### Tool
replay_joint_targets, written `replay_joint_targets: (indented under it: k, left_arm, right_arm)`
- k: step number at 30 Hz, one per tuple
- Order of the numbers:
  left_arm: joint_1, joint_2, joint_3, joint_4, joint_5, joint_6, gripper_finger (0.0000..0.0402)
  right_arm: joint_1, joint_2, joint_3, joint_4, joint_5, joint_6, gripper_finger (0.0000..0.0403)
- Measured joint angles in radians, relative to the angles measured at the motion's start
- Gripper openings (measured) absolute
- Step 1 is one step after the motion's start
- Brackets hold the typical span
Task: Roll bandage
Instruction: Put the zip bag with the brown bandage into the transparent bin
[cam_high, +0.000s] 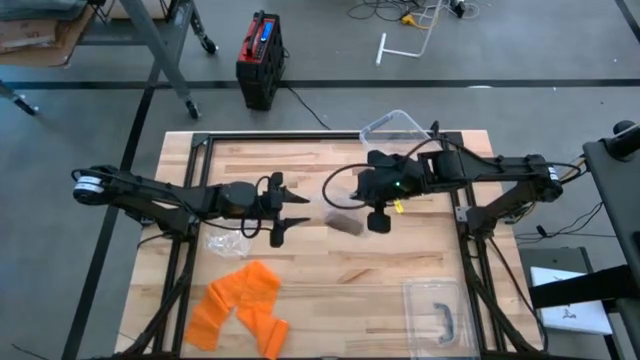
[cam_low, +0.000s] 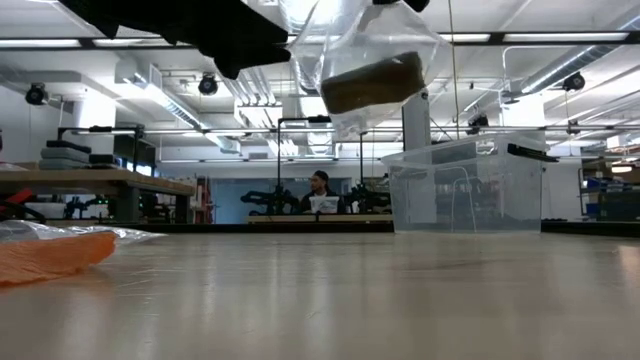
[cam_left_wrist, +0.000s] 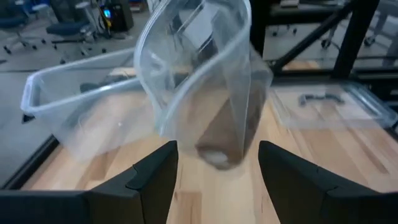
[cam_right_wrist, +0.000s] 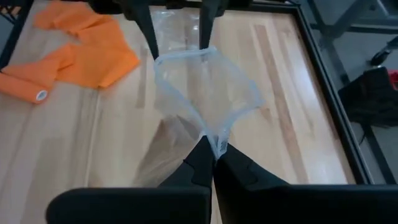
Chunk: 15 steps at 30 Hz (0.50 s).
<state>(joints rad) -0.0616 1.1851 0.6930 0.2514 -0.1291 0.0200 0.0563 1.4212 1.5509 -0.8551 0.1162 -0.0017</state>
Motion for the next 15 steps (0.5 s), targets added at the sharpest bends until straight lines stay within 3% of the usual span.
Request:
replay_joint_targets:
  k: [4,11,15]
  left_arm:
    - [0.0,0.0,0.0,0.011,-0.015,0.009,0.0211]
    - [0.001,0.001,0.0,-0.024,-0.147,0.015,0.0197]
    - [0.001,0.006,0.0,0.004,-0.149,0.032,0.0194]
  right_arm:
    - [0.001,0.0,0.0,0.001,-0.004,0.0,0.0]
    - [0.005,0.001,0.0,0.0,-0.004,0.0,0.0]
    - [0.005,0.001,0.0,0.0,-0.015,-0.005,0.0]
